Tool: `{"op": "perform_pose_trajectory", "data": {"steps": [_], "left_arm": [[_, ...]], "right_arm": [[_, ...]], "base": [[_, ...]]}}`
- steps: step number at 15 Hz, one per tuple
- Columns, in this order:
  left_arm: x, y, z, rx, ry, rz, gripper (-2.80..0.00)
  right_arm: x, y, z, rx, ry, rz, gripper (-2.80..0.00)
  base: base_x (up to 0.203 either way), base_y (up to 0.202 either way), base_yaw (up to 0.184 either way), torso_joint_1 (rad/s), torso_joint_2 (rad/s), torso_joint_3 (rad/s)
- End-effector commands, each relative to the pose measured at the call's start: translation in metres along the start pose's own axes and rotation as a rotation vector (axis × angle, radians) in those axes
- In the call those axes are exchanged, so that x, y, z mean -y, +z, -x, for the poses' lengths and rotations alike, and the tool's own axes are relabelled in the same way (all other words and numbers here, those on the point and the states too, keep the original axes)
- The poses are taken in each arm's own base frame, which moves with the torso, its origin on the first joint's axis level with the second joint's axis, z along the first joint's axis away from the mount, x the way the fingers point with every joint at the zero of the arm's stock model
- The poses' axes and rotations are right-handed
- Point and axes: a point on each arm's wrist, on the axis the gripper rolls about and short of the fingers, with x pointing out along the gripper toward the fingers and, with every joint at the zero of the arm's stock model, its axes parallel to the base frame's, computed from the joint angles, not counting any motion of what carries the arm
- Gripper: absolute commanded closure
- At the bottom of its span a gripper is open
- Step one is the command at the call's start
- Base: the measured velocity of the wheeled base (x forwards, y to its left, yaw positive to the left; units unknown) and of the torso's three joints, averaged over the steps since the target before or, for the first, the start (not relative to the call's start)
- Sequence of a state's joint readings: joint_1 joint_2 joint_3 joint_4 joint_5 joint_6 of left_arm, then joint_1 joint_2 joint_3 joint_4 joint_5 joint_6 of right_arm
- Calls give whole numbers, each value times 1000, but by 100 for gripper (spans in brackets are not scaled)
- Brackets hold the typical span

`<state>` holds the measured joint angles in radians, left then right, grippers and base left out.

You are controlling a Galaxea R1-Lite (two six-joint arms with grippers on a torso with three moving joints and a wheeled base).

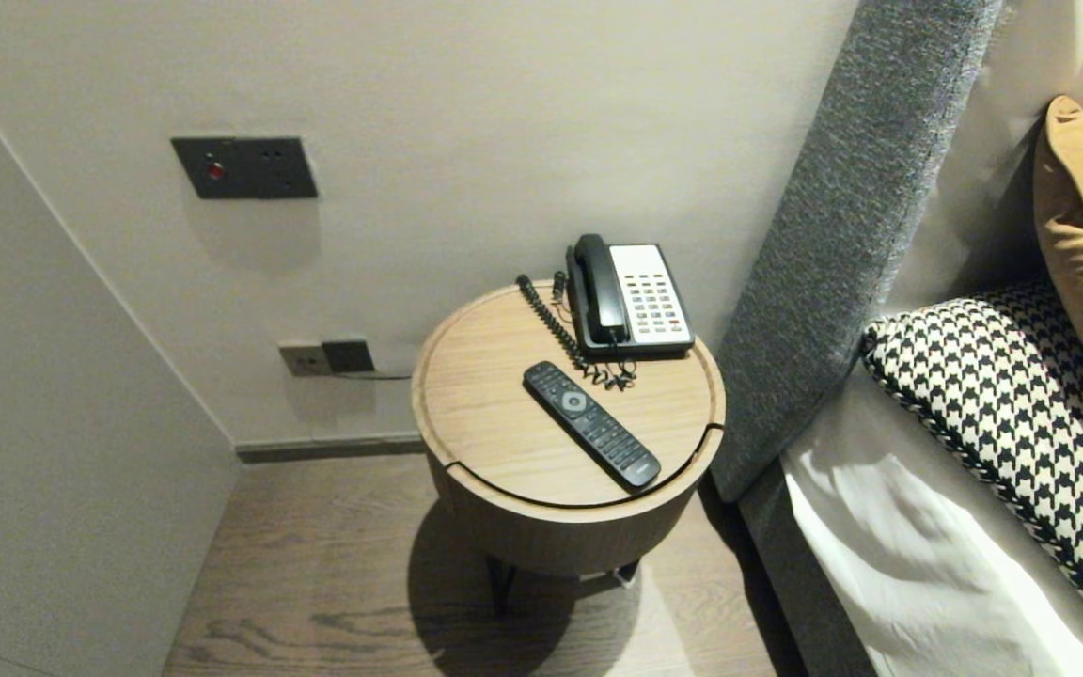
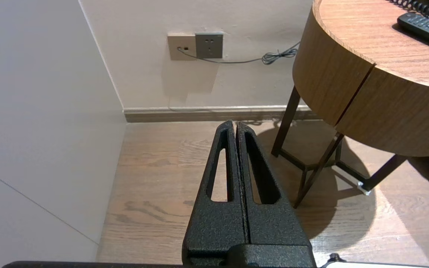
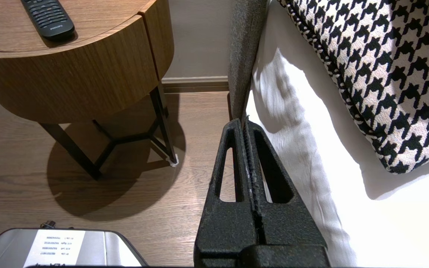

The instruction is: Open the nightstand drawer

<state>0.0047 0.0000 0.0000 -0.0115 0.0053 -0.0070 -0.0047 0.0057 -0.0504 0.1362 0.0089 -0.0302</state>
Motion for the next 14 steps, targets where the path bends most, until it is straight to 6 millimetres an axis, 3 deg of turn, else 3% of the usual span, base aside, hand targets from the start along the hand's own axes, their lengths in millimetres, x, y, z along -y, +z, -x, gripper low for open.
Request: {"op": "perform_pose_trajectory", "data": {"steps": [1,9,14], "left_arm": [[0,0,0,1,1,1,0],[0,0,0,1,1,1,0],[0,0,0,1,1,1,0]], "right_arm": [[0,0,0,-2,0,0,0],[0,2,1,12,3,11,0],[1,49,11,84,17,13,0]], "base": [[0,0,0,0,0,0],[0,0,0,0,0,0],[0,0,0,0,0,0]]}}
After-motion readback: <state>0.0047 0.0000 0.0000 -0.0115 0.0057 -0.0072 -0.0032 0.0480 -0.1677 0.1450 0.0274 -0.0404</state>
